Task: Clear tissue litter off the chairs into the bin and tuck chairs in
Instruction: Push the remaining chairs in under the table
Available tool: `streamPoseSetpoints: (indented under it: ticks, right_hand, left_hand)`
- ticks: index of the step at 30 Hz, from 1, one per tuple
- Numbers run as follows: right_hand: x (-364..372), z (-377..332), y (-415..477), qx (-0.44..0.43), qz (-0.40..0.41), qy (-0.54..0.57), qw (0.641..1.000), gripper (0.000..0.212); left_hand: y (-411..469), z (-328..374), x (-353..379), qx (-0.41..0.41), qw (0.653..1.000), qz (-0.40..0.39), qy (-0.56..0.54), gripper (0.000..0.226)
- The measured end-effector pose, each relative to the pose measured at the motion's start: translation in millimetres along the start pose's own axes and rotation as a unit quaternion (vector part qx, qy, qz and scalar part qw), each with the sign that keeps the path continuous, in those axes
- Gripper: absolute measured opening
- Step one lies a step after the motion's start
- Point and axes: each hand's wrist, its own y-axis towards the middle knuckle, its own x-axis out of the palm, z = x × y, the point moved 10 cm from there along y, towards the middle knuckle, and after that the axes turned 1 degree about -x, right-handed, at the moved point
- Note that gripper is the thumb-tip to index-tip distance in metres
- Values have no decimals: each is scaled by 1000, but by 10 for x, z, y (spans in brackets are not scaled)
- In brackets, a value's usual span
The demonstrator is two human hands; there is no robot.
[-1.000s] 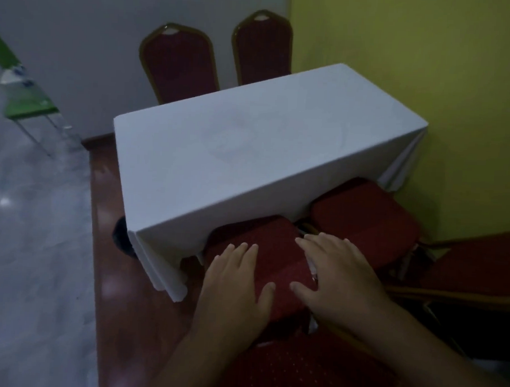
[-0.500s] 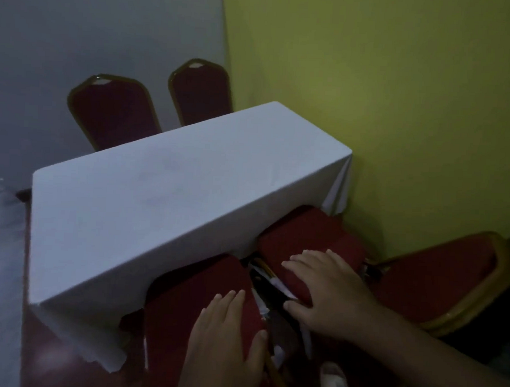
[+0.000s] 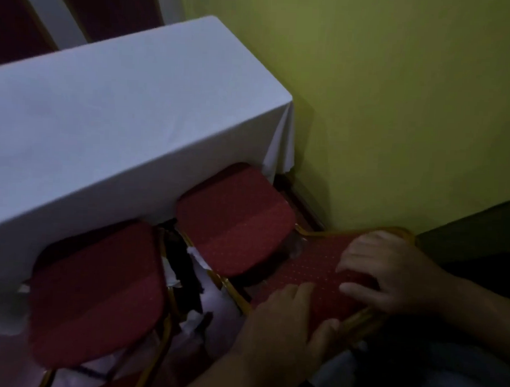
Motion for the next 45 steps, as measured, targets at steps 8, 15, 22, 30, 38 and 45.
streamPoseSetpoints:
  ticks: [8,15,22,30,38,45]
  right_hand:
    - [70,347,-421,-98,33,35,994,67]
    - [135,346,-258,-122,95,-16,988,70]
    - [53,29,135,-143,160,16,977,67]
    - [34,-346,504,-159,213,33,963,64]
    - [97,-487,556,-171,232,64,956,65]
    - [67,-432,879,-160,235,51,957,67]
  left_hand:
    - [407,349,770,79,977,-161,112,53]
    - [343,335,757,92,974,-124,163,58]
    - [76,-24,202,26,986,-20,161,62]
    - [-60,-392,-154,-60,979,38,190,45]
    - [-228,-451,-177,-67,972,46,221,40]
    - [-112,-631,-450,-107,966,103,210,43]
